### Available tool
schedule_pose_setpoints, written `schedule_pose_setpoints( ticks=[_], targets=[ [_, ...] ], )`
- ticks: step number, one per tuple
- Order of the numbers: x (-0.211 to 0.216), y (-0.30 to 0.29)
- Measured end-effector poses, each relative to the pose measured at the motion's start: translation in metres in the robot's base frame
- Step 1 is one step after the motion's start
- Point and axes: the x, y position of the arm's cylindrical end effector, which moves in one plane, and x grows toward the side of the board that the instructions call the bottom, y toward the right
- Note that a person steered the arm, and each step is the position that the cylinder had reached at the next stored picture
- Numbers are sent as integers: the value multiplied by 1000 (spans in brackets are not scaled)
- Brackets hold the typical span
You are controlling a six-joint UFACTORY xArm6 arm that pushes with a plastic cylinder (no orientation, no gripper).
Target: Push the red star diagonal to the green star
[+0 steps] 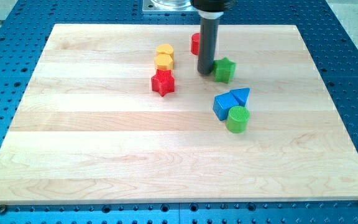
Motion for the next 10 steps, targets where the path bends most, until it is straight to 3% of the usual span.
schedule_pose_setpoints(
  ticks=[2, 3, 4, 5, 6, 8, 9, 10],
  targets=[
    [-22, 2],
    [-72, -4],
    [-73, -3],
    [-84, 21],
    [-121, 34],
    [-107, -33],
    [-107, -30],
    [-119, 22]
  ],
)
